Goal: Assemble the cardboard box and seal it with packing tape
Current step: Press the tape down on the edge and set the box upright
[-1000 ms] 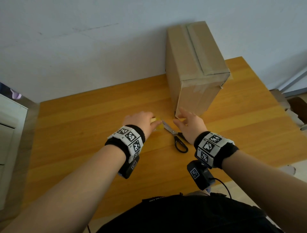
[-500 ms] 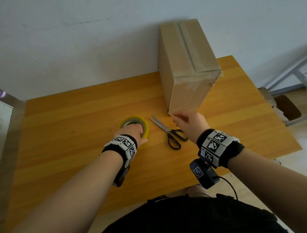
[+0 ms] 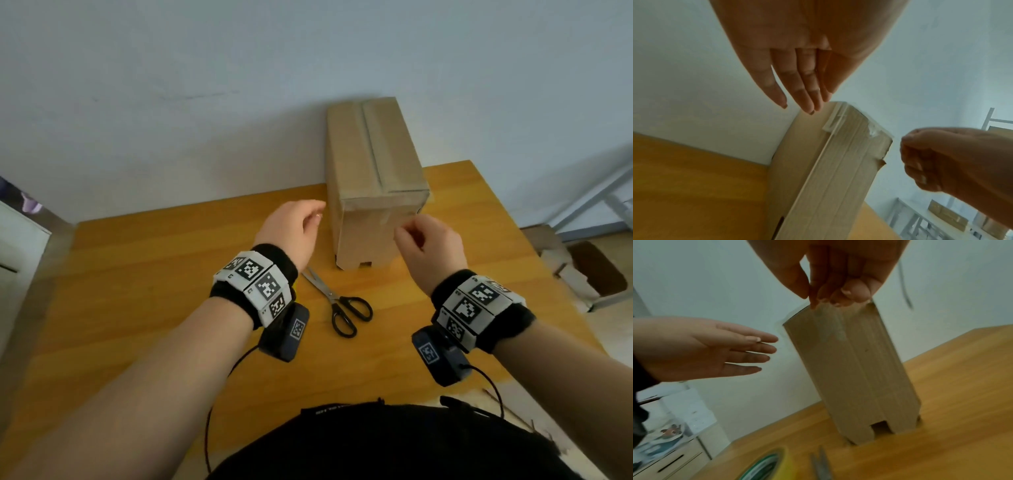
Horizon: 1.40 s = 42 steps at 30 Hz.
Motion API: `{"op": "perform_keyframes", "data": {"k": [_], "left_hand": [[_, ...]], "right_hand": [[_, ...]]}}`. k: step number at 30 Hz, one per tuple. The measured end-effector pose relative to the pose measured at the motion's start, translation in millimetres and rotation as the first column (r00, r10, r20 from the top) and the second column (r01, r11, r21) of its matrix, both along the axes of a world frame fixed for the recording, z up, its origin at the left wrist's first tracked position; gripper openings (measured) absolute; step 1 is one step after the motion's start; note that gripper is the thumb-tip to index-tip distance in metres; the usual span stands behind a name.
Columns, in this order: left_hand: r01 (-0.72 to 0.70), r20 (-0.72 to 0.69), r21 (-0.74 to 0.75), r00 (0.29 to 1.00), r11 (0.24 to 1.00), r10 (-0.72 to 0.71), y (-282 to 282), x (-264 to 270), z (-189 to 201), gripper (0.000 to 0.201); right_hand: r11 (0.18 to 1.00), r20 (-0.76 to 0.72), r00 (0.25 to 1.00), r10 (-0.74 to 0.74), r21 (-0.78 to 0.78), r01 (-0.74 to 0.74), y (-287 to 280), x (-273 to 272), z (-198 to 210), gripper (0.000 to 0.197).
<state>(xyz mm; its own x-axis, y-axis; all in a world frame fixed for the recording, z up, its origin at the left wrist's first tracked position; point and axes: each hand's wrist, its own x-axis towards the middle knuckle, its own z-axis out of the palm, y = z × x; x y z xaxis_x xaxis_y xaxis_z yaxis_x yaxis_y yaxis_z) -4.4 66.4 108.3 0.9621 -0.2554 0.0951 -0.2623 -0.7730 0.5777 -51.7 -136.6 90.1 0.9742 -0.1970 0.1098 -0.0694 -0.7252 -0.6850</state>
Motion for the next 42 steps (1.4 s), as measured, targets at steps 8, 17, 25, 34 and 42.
{"op": "perform_keyframes", "data": {"k": [8, 17, 25, 34, 42], "left_hand": [[-0.067, -0.065, 0.049, 0.995, 0.997, 0.07, -25, 8, 10, 0.044], [-0.134, -0.069, 0.039, 0.988, 0.99, 0.137, -38, 12, 6, 0.039], [-0.142, -0.079, 0.029, 0.986, 0.989, 0.144, -41, 10, 14, 0.036], [-0.145, -0.064, 0.037, 0.987, 0.989, 0.147, -45, 7, 15, 0.036], [-0.134, -0.066, 0.037, 0.989, 0.99, 0.136, -46, 8, 14, 0.035]], "right_hand": [[0.997, -0.059, 0.996, -0.074, -0.036, 0.072, -69, 12, 9, 0.019], [0.998, -0.055, 0.998, 0.043, -0.05, -0.046, -76, 39, 21, 0.02], [0.992, -0.068, 0.992, 0.11, -0.062, -0.114, -74, 46, 30, 0.021], [0.98, -0.107, 0.985, 0.133, -0.132, -0.146, -76, 51, 33, 0.019], [0.977, -0.118, 0.983, 0.139, -0.146, -0.156, -75, 53, 34, 0.023]]}}
